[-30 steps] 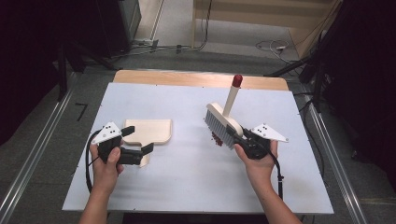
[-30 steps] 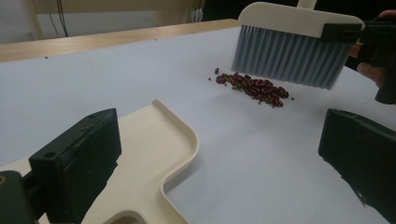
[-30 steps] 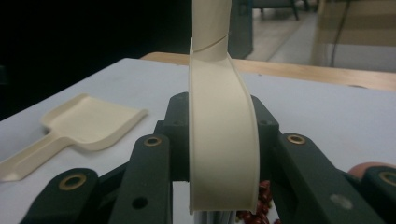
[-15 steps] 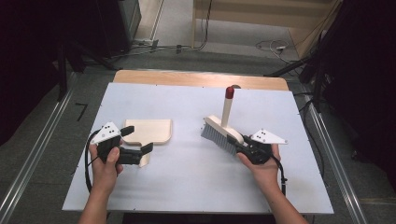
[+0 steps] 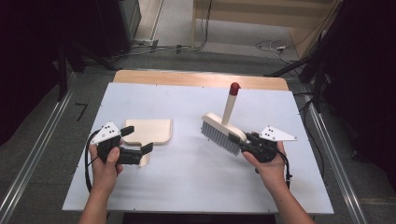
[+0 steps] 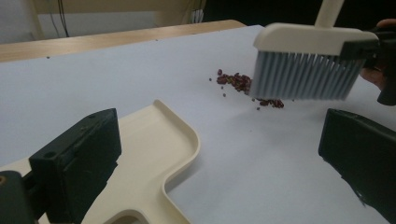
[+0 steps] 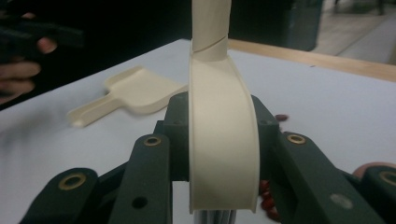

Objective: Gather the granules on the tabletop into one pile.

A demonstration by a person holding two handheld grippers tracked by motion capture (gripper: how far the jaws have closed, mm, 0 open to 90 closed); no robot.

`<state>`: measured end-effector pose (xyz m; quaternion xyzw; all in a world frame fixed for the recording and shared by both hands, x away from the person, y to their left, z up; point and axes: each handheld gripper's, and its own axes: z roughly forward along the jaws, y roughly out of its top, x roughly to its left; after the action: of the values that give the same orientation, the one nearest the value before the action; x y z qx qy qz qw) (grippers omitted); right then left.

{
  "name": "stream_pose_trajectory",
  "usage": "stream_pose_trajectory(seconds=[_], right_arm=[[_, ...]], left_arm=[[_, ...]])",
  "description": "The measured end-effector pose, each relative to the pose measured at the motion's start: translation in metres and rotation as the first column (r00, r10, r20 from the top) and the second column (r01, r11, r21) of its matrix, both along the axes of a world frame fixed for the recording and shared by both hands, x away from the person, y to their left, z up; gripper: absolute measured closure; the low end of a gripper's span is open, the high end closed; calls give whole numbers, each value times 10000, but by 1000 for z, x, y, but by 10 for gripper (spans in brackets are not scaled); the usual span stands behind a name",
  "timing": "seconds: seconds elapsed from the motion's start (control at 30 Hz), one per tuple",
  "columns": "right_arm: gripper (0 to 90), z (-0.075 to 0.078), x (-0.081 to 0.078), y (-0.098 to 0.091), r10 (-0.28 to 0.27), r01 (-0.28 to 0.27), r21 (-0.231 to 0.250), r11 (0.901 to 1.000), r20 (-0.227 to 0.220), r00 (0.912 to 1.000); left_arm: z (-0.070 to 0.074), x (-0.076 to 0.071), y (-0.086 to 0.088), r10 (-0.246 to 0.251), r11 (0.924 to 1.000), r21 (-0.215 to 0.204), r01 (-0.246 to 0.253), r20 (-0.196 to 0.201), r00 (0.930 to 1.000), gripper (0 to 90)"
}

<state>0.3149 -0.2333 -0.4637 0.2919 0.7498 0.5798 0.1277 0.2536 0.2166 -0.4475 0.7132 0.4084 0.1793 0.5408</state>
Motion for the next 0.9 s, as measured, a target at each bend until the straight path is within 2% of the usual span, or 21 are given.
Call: stream_pose_trajectory(seconds=[0.1, 0.17, 0.23, 0.3, 0.47, 0.5, 0.67, 0.9], right_arm=[[665, -11, -4, -2, 894, -883, -399, 9953, 258, 9957], [665, -23, -3, -3, 1191, -1172, -699, 9906, 243, 9926], [665, -34, 4, -8, 1396, -1394, -202, 9900, 107, 9901], [666, -39, 11, -12, 1262, -1260, -159, 9919, 168, 9919], [665, -46, 28, -27, 807, -797, 389, 9961, -255, 9964], [665, -45, 29, -28, 719, -713, 321, 9969, -158, 9973], [665, -42, 37, -26, 585, -584, 158, 9982, -107, 9982], [666, -33, 38, -25, 767, -761, 581, 9954, -86, 9970]], left_arm=[[0, 0, 1, 24, 10000, 7, -24, -18, 10000, 0], [0, 0, 0, 4, 10000, 1, -4, -18, 10000, 0], [0, 0, -2, -36, 10000, 52, 36, -6, 10000, 0], [0, 0, -3, -58, 10000, 60, 58, 9, 10000, 0], [-1, 1, -2, -43, 10000, 75, 43, -25, 10000, 0], [-1, 1, -2, -44, 10000, 66, 44, -39, 10000, 0], [-2, 2, -3, -76, 9999, 114, 76, -53, 10000, 0], [-2, 2, -3, -64, 9999, 119, 64, -72, 10000, 0]])
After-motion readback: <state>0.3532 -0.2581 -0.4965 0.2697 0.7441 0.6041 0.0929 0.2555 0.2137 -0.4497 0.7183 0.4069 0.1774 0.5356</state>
